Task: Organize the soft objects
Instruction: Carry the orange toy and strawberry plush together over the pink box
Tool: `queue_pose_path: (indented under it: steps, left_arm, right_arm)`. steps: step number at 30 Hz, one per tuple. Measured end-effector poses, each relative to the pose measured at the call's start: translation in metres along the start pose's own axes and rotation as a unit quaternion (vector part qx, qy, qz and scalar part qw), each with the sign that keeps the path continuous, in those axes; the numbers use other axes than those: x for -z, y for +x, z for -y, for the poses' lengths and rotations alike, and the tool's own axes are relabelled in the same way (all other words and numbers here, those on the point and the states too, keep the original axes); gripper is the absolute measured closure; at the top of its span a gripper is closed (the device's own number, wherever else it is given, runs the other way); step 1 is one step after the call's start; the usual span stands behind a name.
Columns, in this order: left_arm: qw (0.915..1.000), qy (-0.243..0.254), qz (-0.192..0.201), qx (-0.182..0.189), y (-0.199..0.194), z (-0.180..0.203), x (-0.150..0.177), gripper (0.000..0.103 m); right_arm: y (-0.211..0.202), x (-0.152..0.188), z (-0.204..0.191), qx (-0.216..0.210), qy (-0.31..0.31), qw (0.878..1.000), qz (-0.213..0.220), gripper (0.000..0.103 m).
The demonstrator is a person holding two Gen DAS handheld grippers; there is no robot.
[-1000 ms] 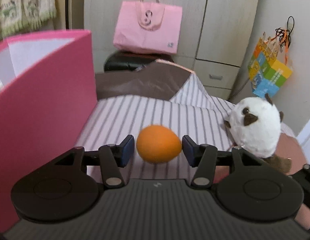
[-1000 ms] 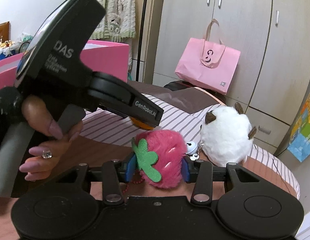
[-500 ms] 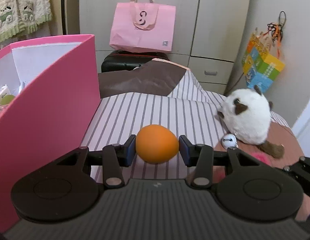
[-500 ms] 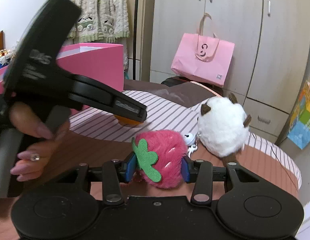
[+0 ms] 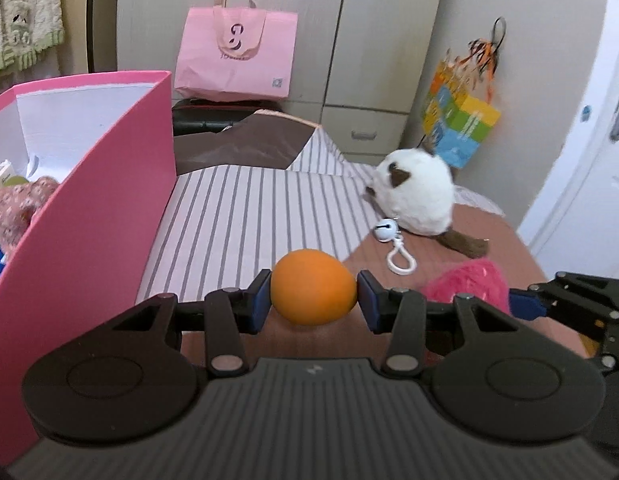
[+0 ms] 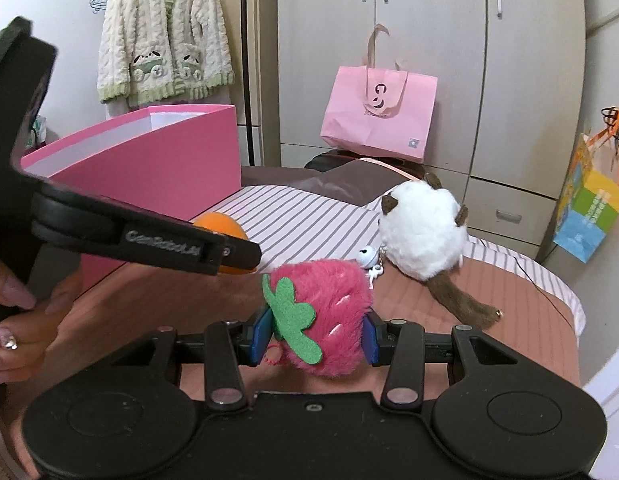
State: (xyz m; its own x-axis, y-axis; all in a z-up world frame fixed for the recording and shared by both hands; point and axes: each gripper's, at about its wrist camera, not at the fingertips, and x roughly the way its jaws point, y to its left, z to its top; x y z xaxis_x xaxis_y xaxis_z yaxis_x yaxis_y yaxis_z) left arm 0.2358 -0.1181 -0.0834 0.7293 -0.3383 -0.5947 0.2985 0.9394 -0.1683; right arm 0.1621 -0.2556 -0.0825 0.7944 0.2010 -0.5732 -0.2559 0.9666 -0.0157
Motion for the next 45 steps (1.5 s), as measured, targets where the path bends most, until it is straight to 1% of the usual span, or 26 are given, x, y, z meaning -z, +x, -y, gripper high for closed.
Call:
queue_pose_path:
  steps: [2, 4, 8, 13, 16, 19, 22, 27, 30, 33, 35, 38, 39, 42, 45]
  left_arm:
    - [1.0, 0.0, 0.0, 0.001, -0.008, -0.003, 0.006, 0.058]
    - [0.9999, 0.002, 0.001, 0.012, -0.018, -0.005, 0.012, 0.058]
    - [0.9996, 0.005, -0.012, 0.024, -0.036, -0.011, 0.022, 0.058]
    - [0.9981, 0.035, -0.025, 0.045, -0.064, -0.015, 0.037, 0.058]
    - [0.996, 0.039, -0.048, 0.065, -0.076, -0.02, 0.044, 0.058]
    - [0.9926, 0.039, -0.079, 0.084, -0.086, -0.029, 0.052, 0.058]
    - [0.9894, 0.035, -0.1, 0.099, -0.097, -0.039, 0.06, 0.058]
    - [0.985, 0.028, -0.121, 0.12, -0.123, -0.058, 0.068, 0.058]
    - [0.9842, 0.018, -0.132, 0.116, -0.14, -0.074, 0.07, 0.058]
    - [0.9845, 0.022, -0.138, 0.106, -0.16, -0.088, 0.069, 0.058]
    - [0.9851, 0.023, -0.139, 0.099, -0.173, -0.096, 0.066, 0.058]
    - [0.9866, 0.023, -0.128, 0.098, -0.194, -0.108, 0.057, 0.058]
    - [0.988, 0.024, -0.118, 0.096, -0.202, -0.112, 0.054, 0.058]
    - [0.9944, 0.013, -0.063, 0.084, -0.227, -0.129, 0.042, 0.058]
    - [0.9967, -0.005, -0.031, 0.076, -0.239, -0.147, 0.031, 0.058]
  right_arm:
    - [-0.007, 0.004, -0.001, 0.005, 0.0, 1.0, -0.005, 0.054]
    - [-0.013, 0.008, 0.0, 0.009, 0.005, 1.0, -0.011, 0.054]
    - [-0.028, 0.016, 0.003, -0.003, 0.036, 0.999, -0.017, 0.054]
    - [-0.041, 0.027, -0.003, -0.02, 0.061, 0.997, -0.031, 0.054]
    - [-0.048, 0.033, -0.011, -0.038, 0.083, 0.995, -0.047, 0.054]
    - [-0.055, 0.036, -0.024, -0.053, 0.088, 0.993, -0.059, 0.054]
    - [-0.063, 0.037, -0.035, -0.069, 0.091, 0.991, -0.071, 0.054]
    - [-0.071, 0.032, -0.056, -0.113, 0.095, 0.985, -0.092, 0.054]
    - [-0.071, 0.027, -0.074, -0.143, 0.083, 0.98, -0.112, 0.054]
    - [-0.069, 0.016, -0.093, -0.18, 0.064, 0.973, -0.132, 0.054]
    - [-0.07, 0.007, -0.103, -0.204, 0.055, 0.968, -0.138, 0.054]
    - [-0.075, -0.01, -0.12, -0.231, 0.035, 0.964, -0.129, 0.054]
    - [-0.077, -0.018, -0.127, -0.24, 0.025, 0.963, -0.123, 0.054]
    - [-0.08, -0.035, -0.142, -0.264, 0.0, 0.959, -0.104, 0.054]
    - [-0.078, -0.049, -0.155, -0.271, -0.012, 0.959, -0.086, 0.054]
